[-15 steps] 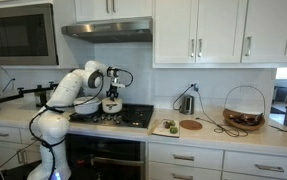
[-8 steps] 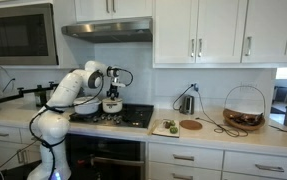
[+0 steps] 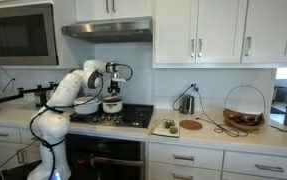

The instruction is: Remove the lid from the white pot on the right side of the stove

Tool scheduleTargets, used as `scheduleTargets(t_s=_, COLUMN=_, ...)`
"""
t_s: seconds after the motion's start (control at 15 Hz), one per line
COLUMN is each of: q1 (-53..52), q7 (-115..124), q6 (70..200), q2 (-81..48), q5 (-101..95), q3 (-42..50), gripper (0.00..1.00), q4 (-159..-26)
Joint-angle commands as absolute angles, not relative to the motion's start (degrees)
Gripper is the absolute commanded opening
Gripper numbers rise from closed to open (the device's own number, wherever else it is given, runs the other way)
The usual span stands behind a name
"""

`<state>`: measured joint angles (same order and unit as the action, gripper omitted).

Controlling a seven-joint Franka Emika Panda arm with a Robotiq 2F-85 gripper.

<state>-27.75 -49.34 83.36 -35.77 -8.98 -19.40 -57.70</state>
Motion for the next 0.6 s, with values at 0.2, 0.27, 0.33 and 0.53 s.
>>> scheduleTargets(t_s=0.2, q1=-28.7, q7=-48.7, q6=81.1, q2=-38.0, q5=-9.8, q3=-18.4, gripper=0.00, q4=-51.0)
scheduleTargets(t_s=0.27, q1=-28.4, q7=-48.2, q6=81.3, q2=-38.1, q5=-9.4, q3=-18.1, gripper=0.00, q4=-50.5)
scheduleTargets(t_s=0.33, q1=-28.1, q7=-47.5, q6=81.3, q2=-38.0, q5=-9.2, q3=-17.7, gripper=0.00, q4=-50.2)
scheduleTargets(t_s=0.53, q1=-27.1, q7=-45.6, q6=81.3, q2=-37.4, q5=-8.8, q3=-16.7, gripper=0.00, q4=-49.6)
